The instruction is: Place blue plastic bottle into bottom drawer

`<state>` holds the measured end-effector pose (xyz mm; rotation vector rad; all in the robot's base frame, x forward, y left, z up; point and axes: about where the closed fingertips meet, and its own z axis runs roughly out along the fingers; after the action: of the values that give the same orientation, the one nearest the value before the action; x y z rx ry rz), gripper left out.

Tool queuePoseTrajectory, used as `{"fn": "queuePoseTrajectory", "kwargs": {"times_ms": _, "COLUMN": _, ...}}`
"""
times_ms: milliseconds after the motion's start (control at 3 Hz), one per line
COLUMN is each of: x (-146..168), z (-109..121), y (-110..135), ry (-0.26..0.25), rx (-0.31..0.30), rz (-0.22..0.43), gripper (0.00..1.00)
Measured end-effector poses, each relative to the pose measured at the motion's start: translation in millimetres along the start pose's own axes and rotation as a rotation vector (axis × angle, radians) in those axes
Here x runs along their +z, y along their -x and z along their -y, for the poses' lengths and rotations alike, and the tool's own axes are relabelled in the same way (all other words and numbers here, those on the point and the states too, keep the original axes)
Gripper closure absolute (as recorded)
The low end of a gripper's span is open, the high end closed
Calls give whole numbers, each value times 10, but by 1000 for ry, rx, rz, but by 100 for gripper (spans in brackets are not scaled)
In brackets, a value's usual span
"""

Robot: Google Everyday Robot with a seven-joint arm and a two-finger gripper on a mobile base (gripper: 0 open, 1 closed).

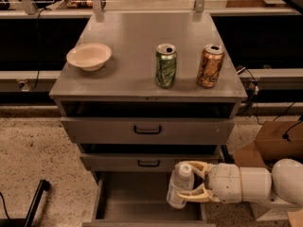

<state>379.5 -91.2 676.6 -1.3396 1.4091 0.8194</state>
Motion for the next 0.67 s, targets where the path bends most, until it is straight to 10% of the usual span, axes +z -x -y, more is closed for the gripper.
{"fn": "queuePoseTrajectory", "kwargs": {"times_ms": 667, "x": 215, "z": 170, "y": -356, "ry": -20, "rx": 12, "rz": 47, "gripper": 100}}
